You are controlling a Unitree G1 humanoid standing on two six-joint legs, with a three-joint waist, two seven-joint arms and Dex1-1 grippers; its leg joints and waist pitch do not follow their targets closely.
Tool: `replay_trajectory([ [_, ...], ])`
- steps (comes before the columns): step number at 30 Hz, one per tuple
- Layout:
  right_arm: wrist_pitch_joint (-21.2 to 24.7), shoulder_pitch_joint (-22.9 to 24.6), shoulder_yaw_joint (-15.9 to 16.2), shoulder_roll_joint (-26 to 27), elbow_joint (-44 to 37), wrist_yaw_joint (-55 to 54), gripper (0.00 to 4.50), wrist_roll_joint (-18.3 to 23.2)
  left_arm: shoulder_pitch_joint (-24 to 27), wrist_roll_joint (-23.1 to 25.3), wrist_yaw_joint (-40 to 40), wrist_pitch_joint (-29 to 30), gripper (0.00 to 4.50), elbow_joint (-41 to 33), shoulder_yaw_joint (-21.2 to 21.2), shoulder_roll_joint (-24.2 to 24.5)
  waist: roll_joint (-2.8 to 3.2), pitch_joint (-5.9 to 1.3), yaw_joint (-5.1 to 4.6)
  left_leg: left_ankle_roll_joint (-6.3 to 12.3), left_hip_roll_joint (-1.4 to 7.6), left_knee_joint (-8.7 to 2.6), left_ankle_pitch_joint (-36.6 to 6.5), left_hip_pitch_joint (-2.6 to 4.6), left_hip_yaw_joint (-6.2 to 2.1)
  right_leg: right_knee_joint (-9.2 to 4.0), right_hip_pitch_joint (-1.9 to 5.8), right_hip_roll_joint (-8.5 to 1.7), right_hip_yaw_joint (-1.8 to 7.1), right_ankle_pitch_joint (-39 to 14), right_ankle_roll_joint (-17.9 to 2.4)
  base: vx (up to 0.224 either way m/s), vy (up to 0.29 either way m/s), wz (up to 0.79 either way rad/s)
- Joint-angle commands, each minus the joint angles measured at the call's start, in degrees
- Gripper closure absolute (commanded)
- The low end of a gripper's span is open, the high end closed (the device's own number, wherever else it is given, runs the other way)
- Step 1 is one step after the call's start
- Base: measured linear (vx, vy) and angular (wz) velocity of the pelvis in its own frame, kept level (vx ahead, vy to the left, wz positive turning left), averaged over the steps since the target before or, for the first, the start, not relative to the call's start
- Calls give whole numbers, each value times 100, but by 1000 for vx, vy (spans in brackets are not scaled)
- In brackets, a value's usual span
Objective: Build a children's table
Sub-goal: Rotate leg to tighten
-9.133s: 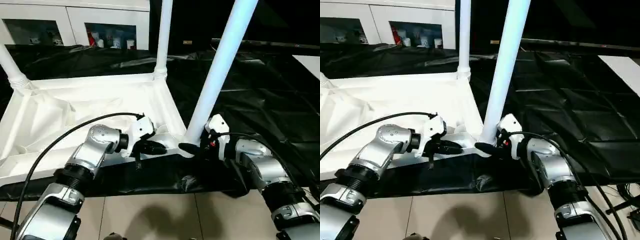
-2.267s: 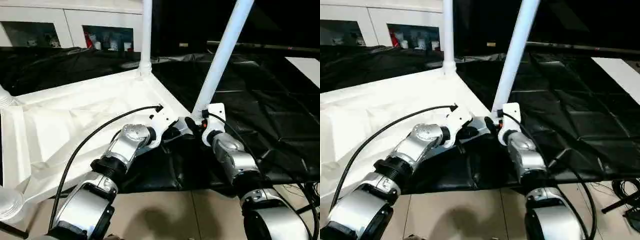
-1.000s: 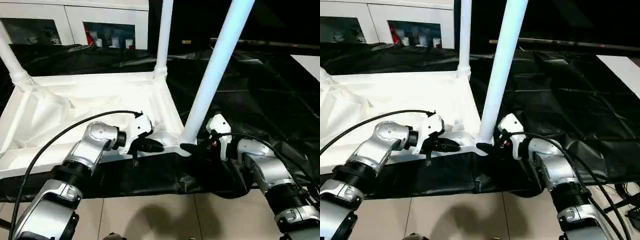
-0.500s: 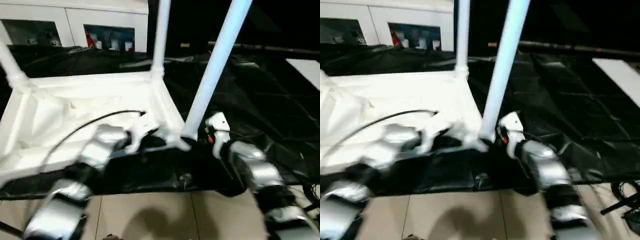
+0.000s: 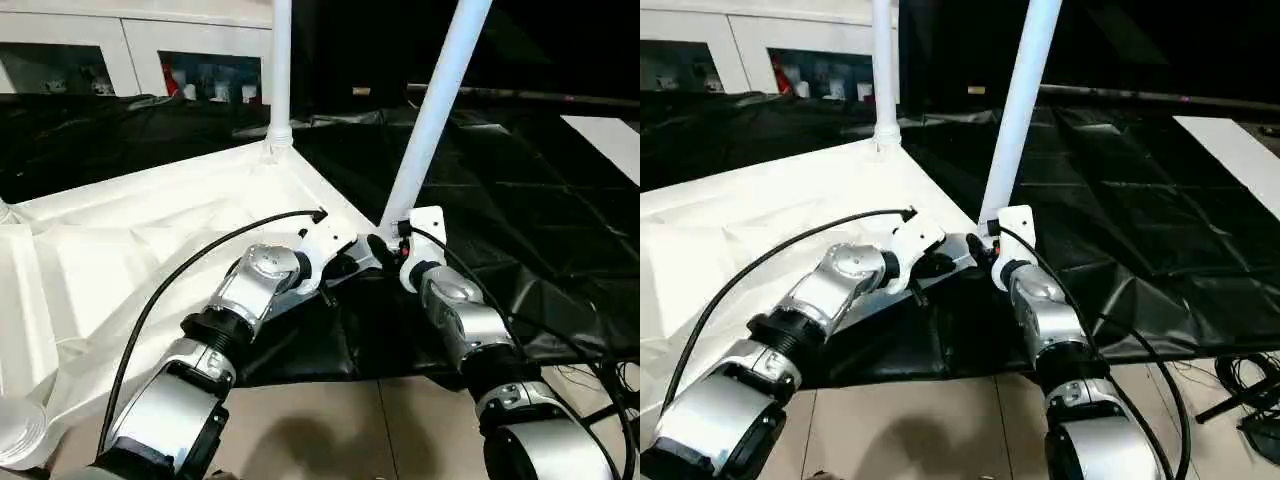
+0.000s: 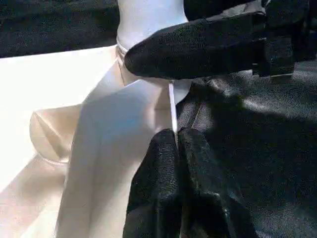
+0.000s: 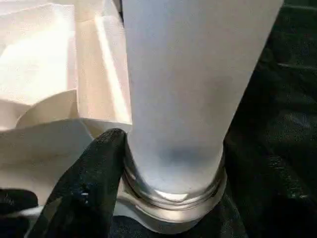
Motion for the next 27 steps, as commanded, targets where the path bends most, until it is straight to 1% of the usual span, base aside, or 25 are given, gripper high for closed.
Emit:
replay_trajectory([
  [1, -53, -46, 92, 18, -60, 277, 110, 88, 26, 126, -173, 77, 450, 161, -209, 6, 66, -344, 0, 53, 145, -413, -1465, 72, -84, -455, 218, -276, 235, -1100, -1108, 0, 0, 0],
  [2, -78, -56, 110, -71, -111, 393, 84, 80, 35, 113, -235, 79, 450, 163, -193, 55, 60, -348, 7, 53, 144, -408, -1443, 77, -85, -455, 226, -277, 230, -1088, -1114, 0, 0, 0],
  [5, -17, -8, 160, -330, -321, 817, 74, 102, 64, 145, -431, 55, 450, 164, -223, 203, 50, -345, 8, 115, 144, -401, -1418, 72, -76, -456, 232, -284, 234, -1104, -1155, 0, 0, 0],
  [6, 76, 156, 222, -632, -643, 1397, 74, 171, 146, 133, -779, 79, 450, 23, -258, 401, 20, -345, 19, 154, 148, -400, -1399, 73, -76, -462, 244, -282, 229, -1106, -1147, 0, 0, 0],
  [7, 87, 180, 232, -673, -687, 1476, 74, 180, 157, 131, -828, 81, 450, 0, -264, 429, 32, -343, 53, 216, 160, -395, -1347, 75, -80, -453, 251, -294, 235, -1045, -1135, 0, 0, 0],
  [8, 135, 291, 281, -845, -875, 1787, 74, 215, 214, 110, -1066, 63, 450, -116, -297, 558, 39, -336, 41, 222, 163, -396, -1313, 72, -74, -442, 235, -289, 242, -999, -1153, 0, 0, 0],
  [9, 172, 392, 323, -983, -1030, 2045, 74, 238, 275, 70, -1314, 29, 450, -242, -338, 681, 34, -342, 47, 244, 163, -395, -1250, 61, -79, -430, 256, -286, 237, -910, -1181, 0, 0, 0],
  [10, 179, 414, 333, -1013, -1063, 2100, 74, 242, 289, 59, -1373, 19, 450, -272, -349, 710, 36, -350, 58, 259, 166, -393, -1218, 71, -79, -423, 257, -286, 234, -842, -1201, 0, 0, 0],
  [11, 201, 524, 380, -1151, -1219, 2333, 74, 255, 355, 18, -1593, 61, 450, -413, -381, 841, 44, -339, 47, 269, 171, -398, -1226, 61, -78, -414, 255, -285, 235, -791, -1268, 0, 0, 0],
  [12, 209, 608, 402, -1266, -1331, 2512, 74, 269, 399, -5, -1745, 47, 450, -514, -391, 968, 43, -349, 38, 267, 168, -391, -1208, 65, -75, -406, 252, -283, 235, -771, -1288, 0, 0, 0],
  [13, 212, 627, 405, -1290, -1356, 2545, 74, 273, 409, -9, -1768, 54, 450, -536, -390, 996, 44, -348, 43, 267, 176, -393, -1208, 76, -75, -403, 248, -284, 238, -739, -1318, 0, 0, 0],
  [14, 246, 729, 408, -1426, -1498, 2738, 74, 308, 457, -16, -1885, 41, 450, -656, -384, 1163, 47, -346, 40, 267, 176, -394, -1219, 72, -74, -400, 251, -284, 239, -727, -1331, 0, 0, 0],
  [16, 263, 759, 398, -1475, -1540, 2827, 74, 338, 464, -28, -1903, -17, 450, -693, -353, 1226, 50, -340, 33, 255, 173, -396, -1254, 74, -72, -401, 245, -277, 240, -768, -1348, 0, 0, 0],
  [19, 351, 841, 453, -1562, -1716, 3040, 74, 389, 529, -78, -2002, -131, 450, -860, -312, 1314, 38, -328, 15, 161, 171, -405, -1440, 80, -73, -437, 233, -286, 241, -1121, -1297, 0, 0, 0],
  [20, 379, 860, 482, -1581, -1766, 3084, 74, 385, 550, -65, -2009, -140, 450, -904, -315, 1337, 41, -330, 19, 154, 178, -407, -1447, 85, -76, -439, 233, -289, 244, -1132, -1290, 0, 0, 0],
  [22, 398, 878, 510, -1589, -1808, 3122, 74, 371, 568, -48, -2033, -121, 450, -948, -326, 1362, 37, -330, 10, 145, 174, -408, -1423, 72, -78, -435, 230, -288, 243, -1147, -1240, 0, 0, 0],
  [23, 412, 883, 529, -1570, -1829, 3138, 74, 344, 564, -115, -1963, -111, 450, -932, -246, 1322, 16, -328, 9, 150, 171, -404, -1403, 71, -76, -436, 226, -291, 243, -1173, -1229, 0, 0, 0],
  [26, 429, 868, 542, -1547, -1837, 3148, 74, 340, 514, -234, -1922, -39, 450, -859, -149, 1263, 30, -333, 12, 151, 173, -400, -1337, 78, -72, -427, 216, -284, 245, -1098, -1266, 0, 0, 0],
  [27, 428, 859, 549, -1543, -1828, 3150, 70, 340, 500, -253, -1917, -23, 422, -837, -133, 1254, 20, -331, 15, 160, 171, -400, -1312, 74, -71, -421, 219, -280, 242, -1050, -1280, 0, 0, 0],
])
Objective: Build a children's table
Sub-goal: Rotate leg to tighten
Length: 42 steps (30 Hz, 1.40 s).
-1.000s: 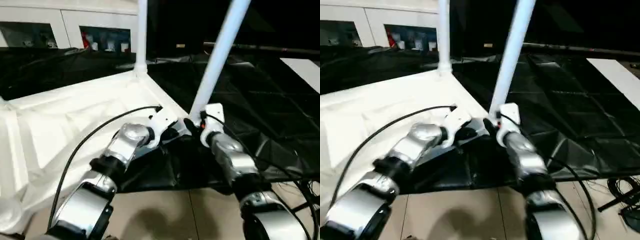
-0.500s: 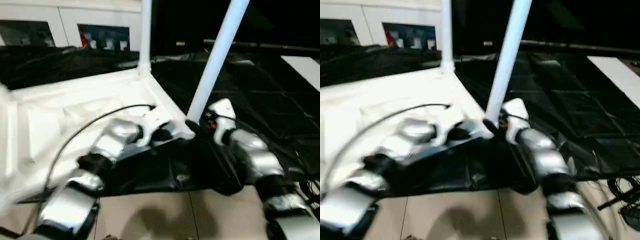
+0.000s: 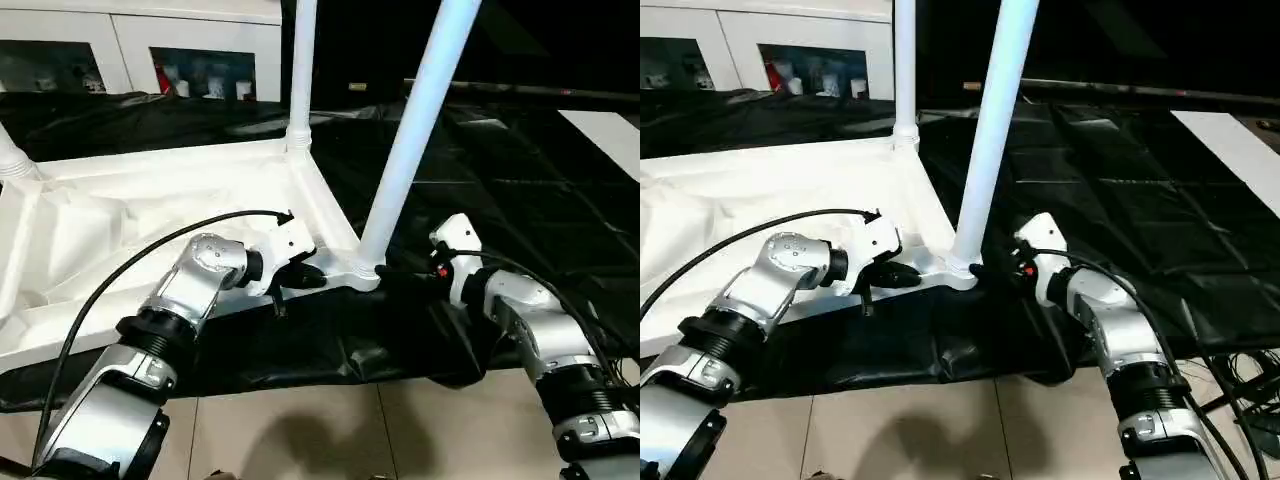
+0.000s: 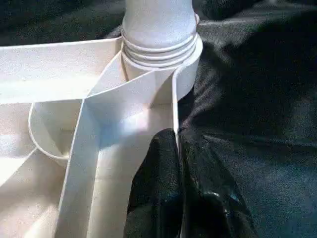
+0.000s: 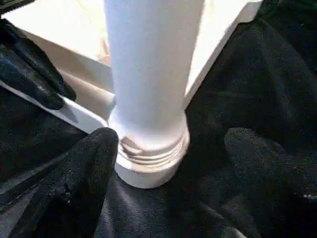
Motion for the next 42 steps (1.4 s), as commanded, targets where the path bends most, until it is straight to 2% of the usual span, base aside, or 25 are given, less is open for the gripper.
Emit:
replay_trajectory([
  [1, 34, -5, -14, -22, -101, 36, 70, -9, 66, 19, -36, 99, 406, 131, -57, -13, 23, -336, 22, 161, 166, -391, -1304, 85, -73, -413, 237, -289, 243, -1024, -1297, 0, 0, 0],
  [4, 30, -20, 11, -14, -96, 47, 70, -26, 33, 53, 29, 46, 385, 191, -52, -2, 20, -341, 23, 187, 163, -385, -1253, 84, -70, -407, 240, -286, 244, -943, -1294, 0, 0, 0],
  [14, 28, 35, 18, -21, -166, 63, 70, -16, 38, 53, 15, 66, 385, 273, -5, 99, 34, -339, 22, 172, 162, -386, -1268, 81, -73, -409, 246, -288, 243, -960, -1297, 0, 0, 0],
  [20, -20, 9, 54, 20, -133, 99, 70, -35, 32, 4, -62, 66, 435, 333, 17, 100, 47, -339, 14, 168, 165, -389, -1280, 83, -76, -403, 247, -286, 243, -904, -1318, 0, 0, 0],
  [23, -121, -93, 138, 96, 47, 145, 70, -93, 95, -73, -251, 159, 445, 192, -17, 107, 29, -352, 10, 195, 160, -380, -1174, 74, -74, -374, 259, -289, 243, -731, -1376, 0, 0, 0],
  [31, -310, -323, 263, 292, 560, 60, 70, -278, 120, -63, -253, 118, 445, 161, -56, 33, 48, -358, 12, 210, 165, -366, -1071, 91, -63, -349, 260, -292, 248, -542, -1479, 0, 0, 0],
  [33, -474, -432, 225, 381, 788, -49, 70, -288, 137, -79, -267, 137, 445, 122, -66, 30, 42, -357, 20, 212, 165, -369, -1052, 92, -63, -342, 263, -294, 247, -490, -1500, 0, 0, 0],
  [41, -547, -594, 133, 501, 1058, -18, 70, -186, 152, -83, -315, 141, 445, 100, -57, 85, 42, -367, 20, 291, 162, -358, -942, 88, -58, -314, 279, -289, 248, -299, -1544, 0, 0, 0],
  [42, -560, -618, 85, 526, 1101, 11, 89, -150, 152, -79, -317, 136, 448, 101, -54, 93, 38, -366, 20, 292, 160, -359, -948, 86, -59, -316, 281, -289, 247, -315, -1545, 0, 0, 0],
])
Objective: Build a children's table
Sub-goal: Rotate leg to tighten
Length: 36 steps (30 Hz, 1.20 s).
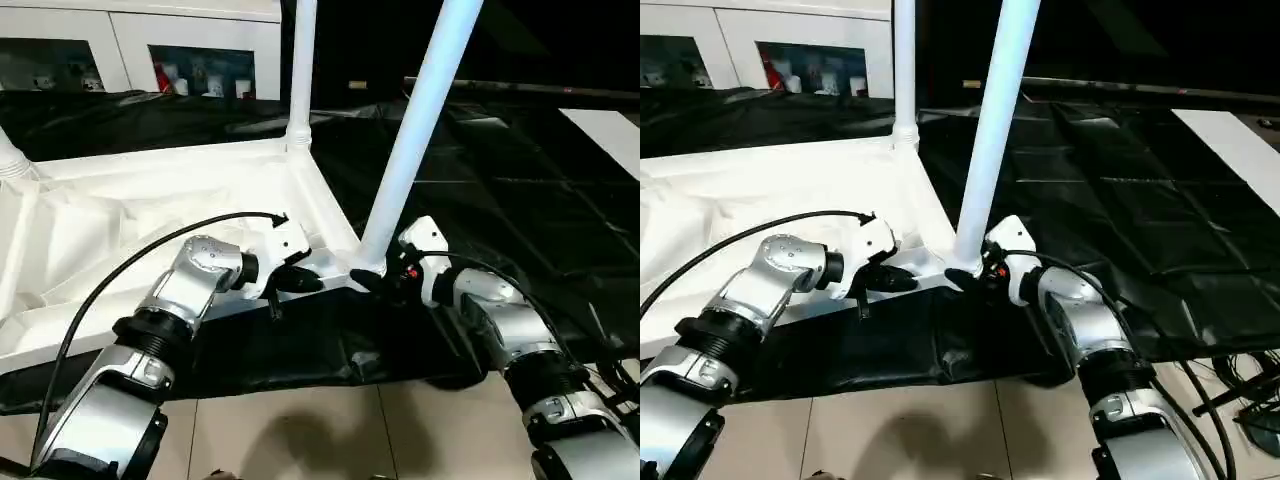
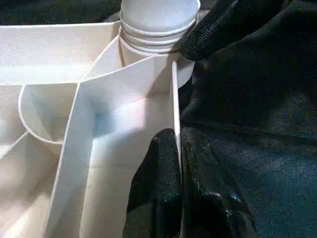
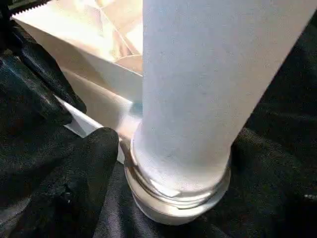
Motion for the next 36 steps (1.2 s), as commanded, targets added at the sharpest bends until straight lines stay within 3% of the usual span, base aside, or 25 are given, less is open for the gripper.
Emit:
replay_trajectory([
  [1, -53, -132, -132, 0, 113, 52, 89, 71, 142, -2, -101, 59, 448, 22, -81, 9, 46, -367, 29, 284, 162, -361, -974, 93, -62, -322, 290, -294, 244, -354, -1545, 0, 0, 0],
  [12, -182, -159, -177, 89, 335, 105, 180, 95, 134, 16, -87, 74, 450, 18, -82, 27, 72, -374, 35, 271, 162, -358, -965, 103, -62, -311, 293, -289, 243, -263, -1585, 0, 0, 0],
  [19, -152, -114, -287, 178, 417, -241, 185, 80, 135, 16, 77, 156, 450, 44, -52, -60, 66, -366, 29, 247, 162, -363, -1023, 102, -63, -319, 290, -292, 243, -352, -1586, 0, 0, 0],
  [22, -74, -196, -681, 506, 776, -1660, 186, 66, -14, 108, 952, 223, 450, 334, 81, -473, 72, -338, 10, 62, 164, -398, -1334, 120, -75, -384, 260, -297, 243, -897, -1452, 0, 0, 0],
  [23, -22, -228, -823, 621, 876, -2109, 186, 91, -54, 126, 1202, 266, 450, 402, 114, -613, 46, -339, -2, 23, 162, -395, -1379, 119, -71, -388, 257, -298, 247, -996, -1417, 0, 0, 0],
  [24, 42, -307, -1051, 824, 1067, -2819, 186, 165, -139, 148, 1619, 343, 450, 540, 160, -882, 72, -319, -13, -93, 167, -414, -1524, 153, -76, -422, 210, -302, 257, -1292, -1354, 0, 0, 0],
  [25, 56, -326, -1104, 872, 1113, -2985, 186, 183, -159, 153, 1718, 361, 450, 573, 171, -946, 65, -333, -2, -172, 154, -413, -1607, 172, -87, -445, 211, -308, 248, -1529, -1274, 0, 0, 0],
  [26, 67, -425, -1260, 1038, 1288, -3557, 186, 221, -220, 180, 2074, 351, 450, 682, 193, -1184, 97, -334, 0, -177, 156, -418, -1600, 157, -93, -451, 220, -303, 252, -1474, -1233, 0, 0, 0],
  [29, 24, -575, -1391, 1222, 1510, -4229, 186, 221, -281, 184, 2448, 319, 450, 803, 222, -1477, 68, -339, -2, -132, 130, -404, -1650, 155, -78, -467, 204, -286, 249, -1457, -1140, 0, 0, 0],
  [32, -224, -708, -1279, 1416, 1652, -4496, 186, 75, -322, 259, 2789, 223, 450, 928, 203, -1710, 79, -339, 29, -56, 120, -402, -1698, 155, -73, -508, 182, -290, 244, -1630, -991, 0, 0, 0],
  [34, -422, -742, -950, 1532, 1634, -4052, 186, -194, -315, 334, 2740, 162, 450, 940, 150, -1718, 74, -345, 34, -10, 120, -416, -1658, 112, -85, -503, 206, -282, 231, -1612, -915, 0, 0, 0],
  [35, -422, -742, -950, 1532, 1634, -4052, 130, -194, -315, 334, 2740, 162, 450, 940, 150, -1718, 78, -342, 36, -9, 129, -422, -1656, 106, -92, -501, 204, -291, 233, -1606, -909, 0, 0, 0],
  [36, -464, -733, -927, 1553, 1590, -3942, 116, -194, -303, 337, 2718, 140, 450, 928, 155, -1689, 50, -343, 31, 15, 131, -421, -1647, 110, -86, -498, 202, -278, 230, -1555, -912, 0, 0, 0],
])
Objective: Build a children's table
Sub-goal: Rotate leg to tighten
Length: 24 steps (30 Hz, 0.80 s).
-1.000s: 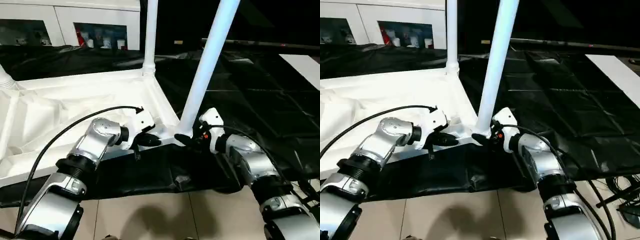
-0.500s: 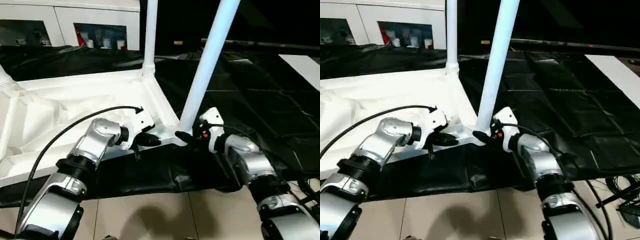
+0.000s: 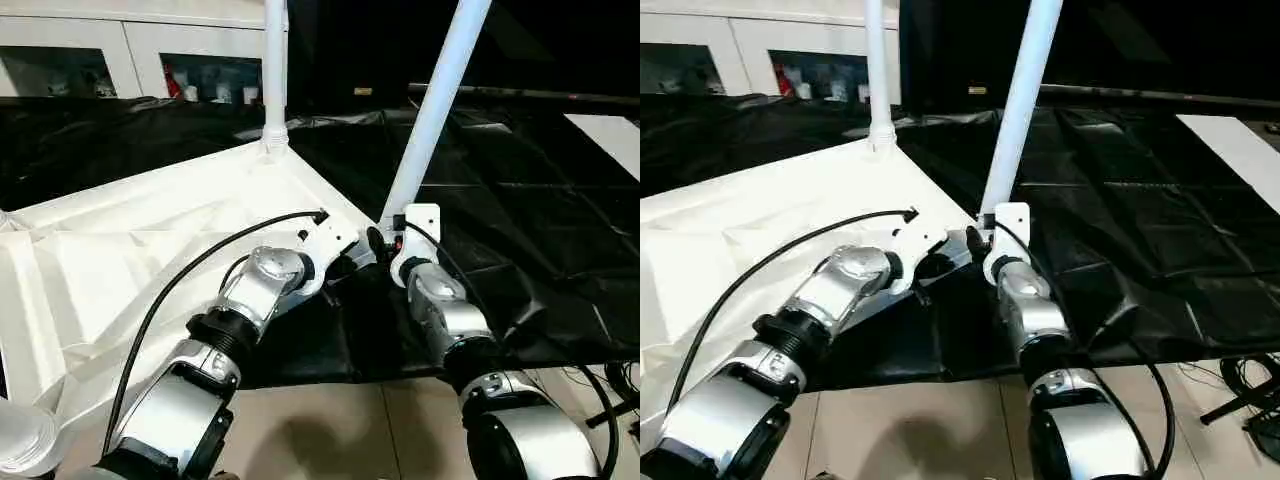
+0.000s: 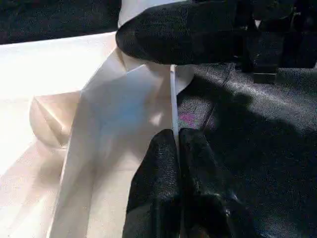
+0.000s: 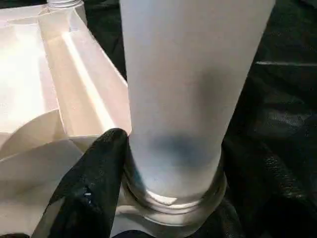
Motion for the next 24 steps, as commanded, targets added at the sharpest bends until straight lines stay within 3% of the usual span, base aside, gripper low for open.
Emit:
replay_trajectory([
  [1, -33, 3, 62, 97, -30, 349, 110, 82, 157, -122, -86, -332, 450, 23, 52, -39, 0, -318, -2, 54, 135, -416, -1630, 68, -90, -493, 186, -277, 224, -1549, -912, 0, 0, 0],
  [2, -38, 4, 52, 97, -55, 374, 110, 104, 169, -135, -140, -367, 450, 7, 53, -14, 11, -317, -3, 69, 139, -419, -1622, 61, -96, -491, 190, -287, 225, -1557, -916, 0, 0, 0],
  [3, -71, 9, 57, 77, -120, 459, 81, 132, 209, -199, -334, -488, 450, -48, 62, 53, 6, -317, -9, 86, 139, -418, -1614, 65, -93, -496, 184, -285, 225, -1571, -914, 0, 0, 0],
  [7, -175, 85, 252, -111, -327, 710, 69, 14, 297, -268, -648, -590, 450, -154, 50, 264, -8, -323, 1, 151, 132, -406, -1395, 44, -80, -480, 206, -294, 226, -1425, -969, 0, 0, 0],
  [9, -32, 446, 514, -622, -1026, 1663, 69, -56, 416, -298, -1139, -690, 450, -269, 56, 672, -21, -329, 31, 291, 125, -386, -1193, 34, -64, -461, 238, -273, 225, -1159, -976, 0, 0, 0],
  [12, 64, 671, 633, -947, -1396, 2220, 69, -61, 481, -344, -1461, -771, 450, -342, 66, 886, -18, -330, 40, 347, 137, -389, -1086, 30, -71, -444, 251, -276, 224, -1072, -1009, 0, 0, 0],
  [13, 75, 708, 652, -1004, -1452, 2311, 69, -66, 493, -353, -1522, -792, 450, -355, 66, 923, -22, -321, 30, 355, 143, -395, -1055, 18, -72, -436, 255, -277, 228, -1044, -1041, 0, 0, 0],
  [15, 240, 1042, 861, -1453, -1991, 3129, 69, -6, 733, -699, -2606, -1081, 450, -744, 56, 1254, -23, -317, 32, 377, 160, -397, -1088, 35, -74, -429, 251, -276, 233, -1033, -1120, 0, 0, 0],
  [20, 366, 1267, 1040, -1722, -2391, 3814, 69, 185, 864, -911, -3208, -762, 450, -1132, -6, 1504, -2, -313, 27, 364, 184, -405, -1101, 61, -62, -394, 225, -276, 246, -847, -1291, 0, 0, 0],
  [24, 664, 1376, 1184, -1839, -2710, 4428, 69, 381, 921, -988, -3403, -780, 450, -1239, -23, 1563, -24, -309, 45, 339, 185, -400, -1134, 75, -53, -390, 215, -273, 249, -848, -1319, 0, 0, 0],
])
